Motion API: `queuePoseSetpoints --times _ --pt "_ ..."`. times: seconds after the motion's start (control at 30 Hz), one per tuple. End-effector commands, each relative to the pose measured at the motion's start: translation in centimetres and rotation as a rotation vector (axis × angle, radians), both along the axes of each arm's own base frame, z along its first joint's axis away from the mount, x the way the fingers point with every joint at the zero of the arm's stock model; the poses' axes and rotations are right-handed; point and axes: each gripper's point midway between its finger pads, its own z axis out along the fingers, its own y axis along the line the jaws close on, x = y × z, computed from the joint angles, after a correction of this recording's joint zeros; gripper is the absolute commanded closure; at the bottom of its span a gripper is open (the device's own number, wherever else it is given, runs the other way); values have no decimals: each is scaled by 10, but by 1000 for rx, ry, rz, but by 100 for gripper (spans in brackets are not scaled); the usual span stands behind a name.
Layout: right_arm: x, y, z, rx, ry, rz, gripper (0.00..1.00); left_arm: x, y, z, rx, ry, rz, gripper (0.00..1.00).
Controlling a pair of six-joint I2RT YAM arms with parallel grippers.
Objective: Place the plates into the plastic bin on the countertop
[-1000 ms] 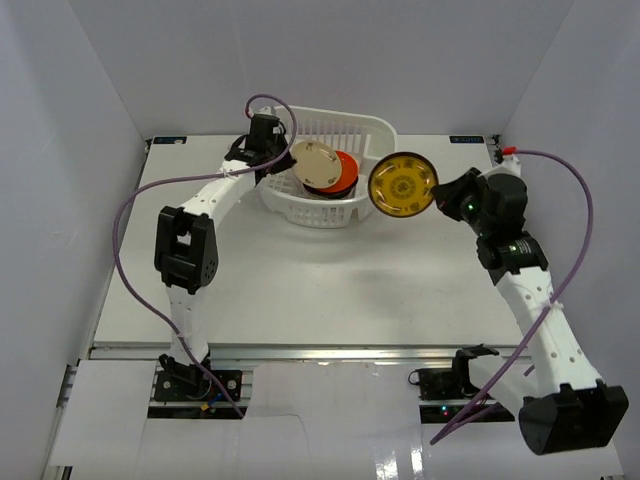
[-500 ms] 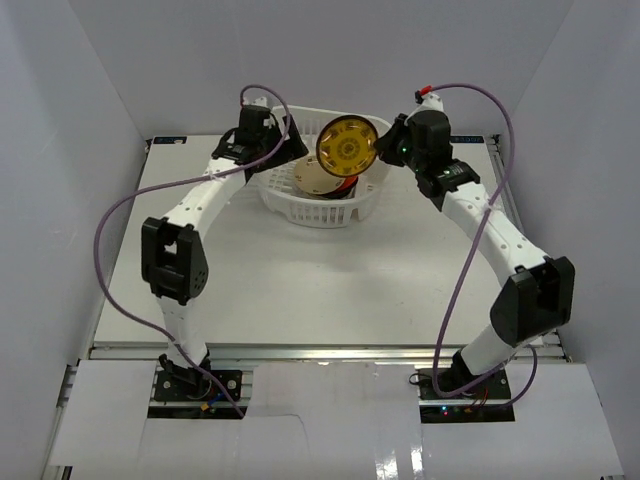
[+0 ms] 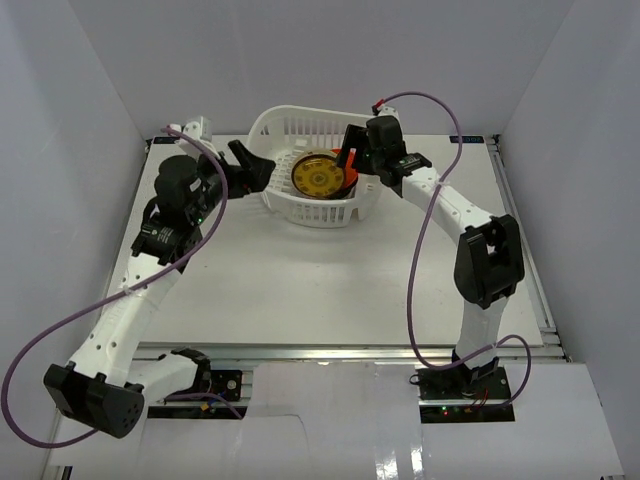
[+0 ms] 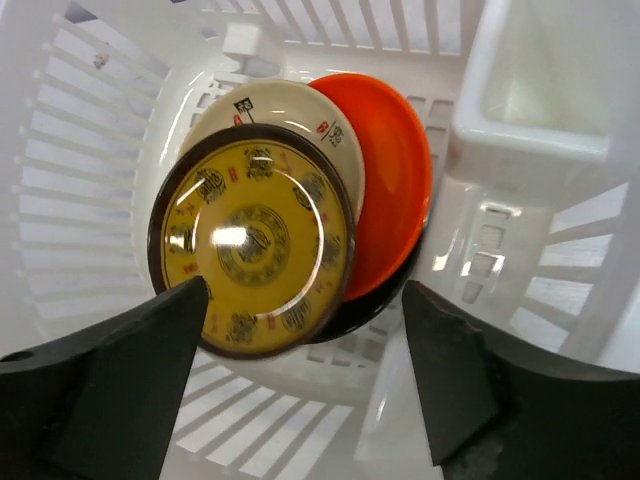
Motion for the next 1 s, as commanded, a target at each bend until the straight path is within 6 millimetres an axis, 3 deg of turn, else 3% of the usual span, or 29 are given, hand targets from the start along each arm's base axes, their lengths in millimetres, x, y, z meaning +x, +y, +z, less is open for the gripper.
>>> queuePoseSetpoints --times 0.0,0.03,0.1,0.13,0.17,0.2,0.23,0.27,0.3,0.33,0.37,0.4,0.47,0.5,0.53,0.57,0.6,0.7,0.73,0.9,0.97 --pt "2 -10 60 43 -130 -36 12 -18 -4 -70 66 160 -63 2" --pt "-3 -13 77 54 -158 -34 7 -29 -2 -82 79 184 -75 2" --pt "-13 -15 90 59 -180 -10 2 -41 -3 -88 78 200 -99 2" --pt "-26 -20 115 81 -225 1 2 -47 -2 -90 80 202 -110 2" --pt "-35 -24 109 76 -221 11 2 -55 -1 -91 77 193 -123 2" --pt "-55 -32 140 101 -286 27 9 -62 -4 -90 74 190 -150 2" --pt "-67 -37 147 104 -308 38 10 -68 -3 -92 76 197 -158 2" --pt "-79 -42 131 88 -295 49 10 -77 -4 -89 71 185 -179 2" --pt "-106 -54 160 118 -366 62 10 -83 -4 -87 69 179 -193 2" --pt "-120 -62 165 118 -394 70 10 -89 -5 -89 72 183 -211 2" --pt "-134 -68 164 127 -407 70 10 -97 -3 -87 71 171 -220 2" --pt "-163 -83 159 145 -427 69 10 -102 -3 -89 70 180 -231 2" --pt "-190 -94 150 174 -459 77 10 -113 0 -90 74 172 -232 2" --pt "-214 -108 133 183 -471 69 10 -115 5 -96 84 193 -211 2" --pt "-225 -116 126 189 -475 54 10 -117 8 -97 91 195 -199 2" --pt "-246 -132 128 202 -511 28 10 -122 12 -96 93 183 -188 2" --pt "-252 -138 101 176 -476 17 10 -124 18 -100 103 193 -163 2" --pt "-275 -165 86 131 -517 -36 10 -132 24 -104 108 187 -141 2" --pt "-277 -168 71 106 -511 -35 10 -133 26 -105 108 187 -134 2" --pt "-288 -169 74 147 -558 -19 10 -134 24 -106 79 195 -137 2" --pt "-286 -169 93 142 -581 -18 10 -129 24 -97 77 188 -124 2"
